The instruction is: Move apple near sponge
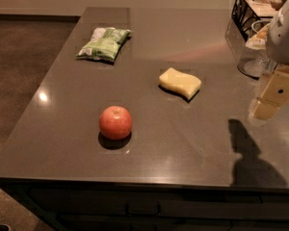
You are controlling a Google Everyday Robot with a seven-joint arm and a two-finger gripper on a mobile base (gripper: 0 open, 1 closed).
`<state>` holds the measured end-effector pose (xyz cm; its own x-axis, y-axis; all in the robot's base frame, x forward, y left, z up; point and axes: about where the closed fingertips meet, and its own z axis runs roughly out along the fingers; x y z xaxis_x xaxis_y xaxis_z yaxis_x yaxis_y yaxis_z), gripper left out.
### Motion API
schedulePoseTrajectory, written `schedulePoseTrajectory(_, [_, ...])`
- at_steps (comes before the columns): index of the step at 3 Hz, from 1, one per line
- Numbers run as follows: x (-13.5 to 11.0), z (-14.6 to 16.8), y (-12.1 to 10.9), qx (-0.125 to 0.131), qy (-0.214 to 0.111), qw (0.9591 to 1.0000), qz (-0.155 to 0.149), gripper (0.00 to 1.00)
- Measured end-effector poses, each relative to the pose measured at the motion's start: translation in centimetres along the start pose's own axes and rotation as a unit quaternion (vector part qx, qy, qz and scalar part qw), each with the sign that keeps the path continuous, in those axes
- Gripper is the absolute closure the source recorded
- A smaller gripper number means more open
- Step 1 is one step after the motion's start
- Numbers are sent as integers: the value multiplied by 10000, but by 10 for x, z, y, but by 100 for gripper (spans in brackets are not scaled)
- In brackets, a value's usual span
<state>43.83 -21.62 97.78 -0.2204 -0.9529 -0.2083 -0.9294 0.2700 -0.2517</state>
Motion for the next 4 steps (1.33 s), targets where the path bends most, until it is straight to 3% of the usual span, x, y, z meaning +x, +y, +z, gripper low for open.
schedulePoseTrajectory(2, [-9, 0, 2, -77, -191, 9998, -24, 0])
schedulePoseTrajectory(3, [-41, 10, 22, -317, -724, 9967, -185, 0])
schedulePoseTrajectory(4, [-94, 28, 48, -484, -1221, 9906, -380, 0])
